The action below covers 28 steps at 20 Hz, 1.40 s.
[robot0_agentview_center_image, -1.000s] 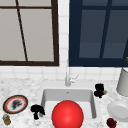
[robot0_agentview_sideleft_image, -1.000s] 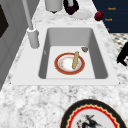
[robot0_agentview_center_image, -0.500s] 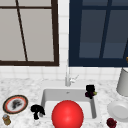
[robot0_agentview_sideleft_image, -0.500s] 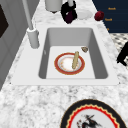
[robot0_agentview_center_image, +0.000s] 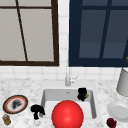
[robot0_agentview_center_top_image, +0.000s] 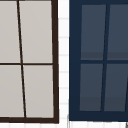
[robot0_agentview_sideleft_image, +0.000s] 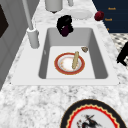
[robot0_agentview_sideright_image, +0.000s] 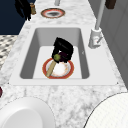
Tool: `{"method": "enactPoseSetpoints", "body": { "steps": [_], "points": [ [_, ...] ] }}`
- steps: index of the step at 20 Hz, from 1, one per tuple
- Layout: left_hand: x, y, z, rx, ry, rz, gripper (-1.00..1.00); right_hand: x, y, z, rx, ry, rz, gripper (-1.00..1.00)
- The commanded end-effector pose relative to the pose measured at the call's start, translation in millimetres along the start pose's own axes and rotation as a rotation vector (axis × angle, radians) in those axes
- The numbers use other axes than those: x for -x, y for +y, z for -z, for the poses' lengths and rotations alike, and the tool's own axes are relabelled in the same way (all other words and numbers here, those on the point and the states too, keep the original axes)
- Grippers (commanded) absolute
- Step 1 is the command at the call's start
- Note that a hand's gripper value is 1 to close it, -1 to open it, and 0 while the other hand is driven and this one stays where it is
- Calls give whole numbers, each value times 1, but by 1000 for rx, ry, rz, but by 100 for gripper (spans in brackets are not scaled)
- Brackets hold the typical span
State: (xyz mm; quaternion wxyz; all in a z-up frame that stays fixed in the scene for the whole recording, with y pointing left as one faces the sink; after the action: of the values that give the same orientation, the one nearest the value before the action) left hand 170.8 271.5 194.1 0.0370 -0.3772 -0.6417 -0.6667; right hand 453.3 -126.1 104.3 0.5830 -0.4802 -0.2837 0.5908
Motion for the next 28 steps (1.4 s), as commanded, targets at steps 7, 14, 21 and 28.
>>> {"method": "enactPoseSetpoints", "body": {
  "steps": [7,14,21,28],
  "points": [
    [0,0,0,0,0,0,0,-73,46,13,-25,-43,141,100],
    [0,0,0,0,0,0,0,-99,72,34,-58,-101,332,100],
    [0,0,0,0,0,0,0,-117,104,45,-58,-153,453,100],
    [0,0,0,0,0,0,0,-132,152,63,-42,-199,449,100]
  ]
}}
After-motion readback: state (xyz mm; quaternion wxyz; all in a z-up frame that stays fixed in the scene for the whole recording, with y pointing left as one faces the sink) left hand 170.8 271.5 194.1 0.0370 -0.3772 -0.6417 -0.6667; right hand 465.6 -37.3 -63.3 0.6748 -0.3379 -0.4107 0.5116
